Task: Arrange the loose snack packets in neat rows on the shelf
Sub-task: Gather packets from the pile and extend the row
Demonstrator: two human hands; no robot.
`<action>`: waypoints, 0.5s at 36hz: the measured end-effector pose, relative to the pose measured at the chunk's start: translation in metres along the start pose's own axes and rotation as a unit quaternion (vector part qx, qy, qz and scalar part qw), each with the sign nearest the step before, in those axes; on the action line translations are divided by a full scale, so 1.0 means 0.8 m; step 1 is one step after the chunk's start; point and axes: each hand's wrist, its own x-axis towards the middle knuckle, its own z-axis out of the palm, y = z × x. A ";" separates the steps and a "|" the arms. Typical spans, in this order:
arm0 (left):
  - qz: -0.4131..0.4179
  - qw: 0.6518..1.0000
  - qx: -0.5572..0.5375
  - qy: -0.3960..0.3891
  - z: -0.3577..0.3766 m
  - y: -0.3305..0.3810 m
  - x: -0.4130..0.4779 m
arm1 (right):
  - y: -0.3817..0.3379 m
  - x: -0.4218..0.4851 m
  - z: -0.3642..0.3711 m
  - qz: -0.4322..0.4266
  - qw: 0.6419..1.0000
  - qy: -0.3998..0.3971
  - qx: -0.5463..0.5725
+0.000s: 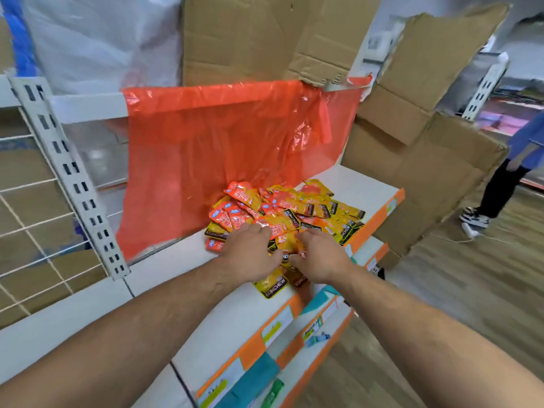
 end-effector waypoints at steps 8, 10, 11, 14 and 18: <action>-0.052 0.998 0.016 0.042 0.003 -0.010 0.056 | 0.021 0.096 -0.009 -0.136 0.990 0.013 -0.014; -0.080 0.995 0.020 0.051 0.001 -0.009 0.064 | 0.026 0.119 -0.012 -0.180 0.983 0.013 -0.025; -0.095 0.994 0.024 0.053 0.000 -0.008 0.066 | 0.029 0.130 -0.013 -0.204 0.978 0.013 -0.033; -0.137 0.988 0.035 0.056 -0.001 0.005 0.069 | 0.036 0.158 -0.014 -0.269 0.962 0.005 -0.047; -0.182 0.980 0.055 0.066 0.004 0.037 0.068 | 0.046 0.184 -0.013 -0.328 0.942 -0.024 -0.069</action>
